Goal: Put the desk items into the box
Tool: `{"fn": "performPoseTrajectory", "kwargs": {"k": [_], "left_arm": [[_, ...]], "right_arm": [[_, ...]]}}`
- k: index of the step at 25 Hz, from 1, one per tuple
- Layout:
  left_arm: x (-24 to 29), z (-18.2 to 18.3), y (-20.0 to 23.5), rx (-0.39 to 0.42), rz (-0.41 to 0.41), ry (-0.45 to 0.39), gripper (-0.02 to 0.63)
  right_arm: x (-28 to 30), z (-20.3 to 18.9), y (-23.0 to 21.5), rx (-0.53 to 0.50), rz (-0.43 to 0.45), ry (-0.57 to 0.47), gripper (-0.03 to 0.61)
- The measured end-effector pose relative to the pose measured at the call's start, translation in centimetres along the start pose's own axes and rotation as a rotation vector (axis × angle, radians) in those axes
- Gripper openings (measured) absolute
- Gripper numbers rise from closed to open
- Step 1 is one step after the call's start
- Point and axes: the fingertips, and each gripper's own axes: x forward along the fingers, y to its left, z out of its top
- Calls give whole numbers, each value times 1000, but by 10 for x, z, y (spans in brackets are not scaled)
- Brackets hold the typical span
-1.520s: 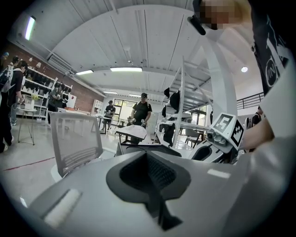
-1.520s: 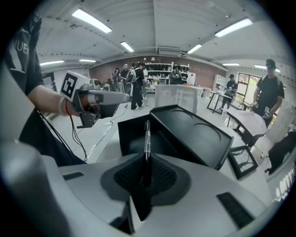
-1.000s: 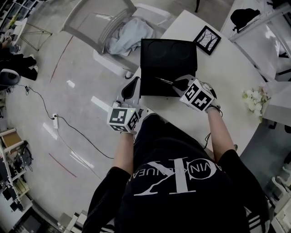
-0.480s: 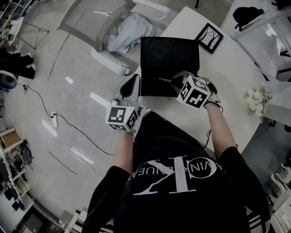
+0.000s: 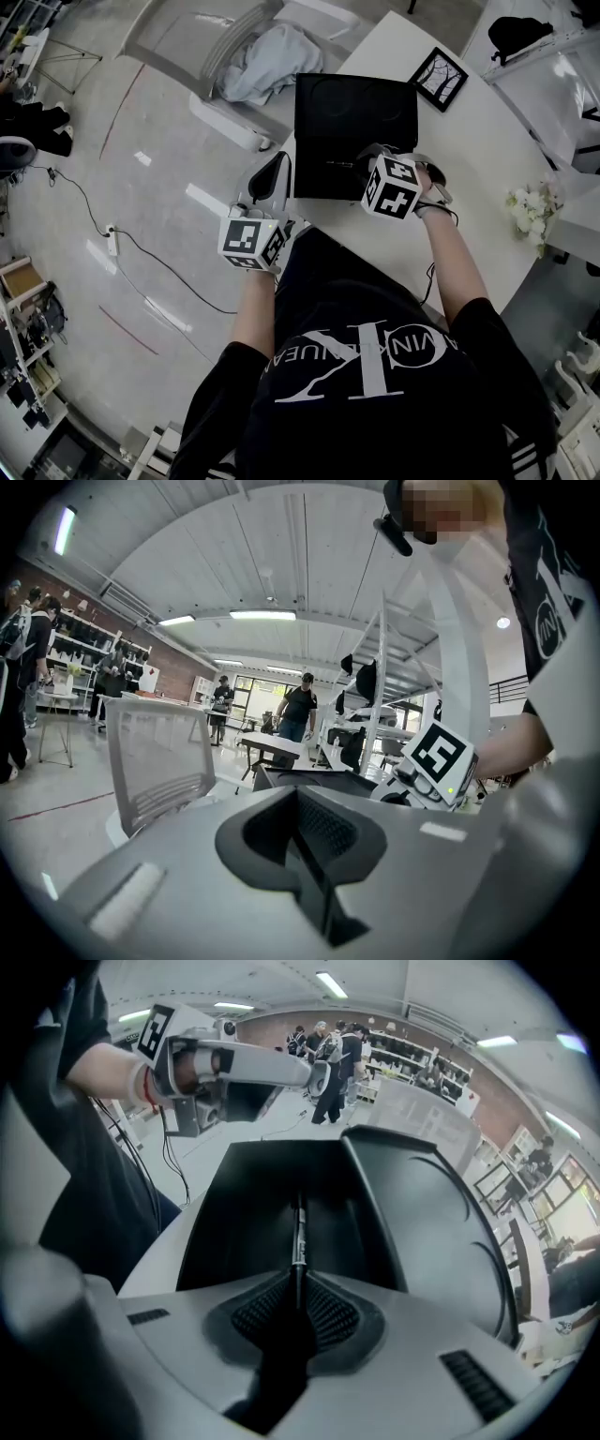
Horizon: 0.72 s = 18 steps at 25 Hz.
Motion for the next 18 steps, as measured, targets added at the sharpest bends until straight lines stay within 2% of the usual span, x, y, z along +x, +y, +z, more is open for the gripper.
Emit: {"fn": "performPoseTrajectory", "kwargs": {"k": [8, 18], "left_arm": [[0, -2, 4, -10, 5, 3, 9], [0, -5, -1, -16, -7, 7, 11]], "right_arm": [[4, -3, 0, 17, 19, -3, 41], [2, -3, -3, 31, -18, -14, 44]]}}
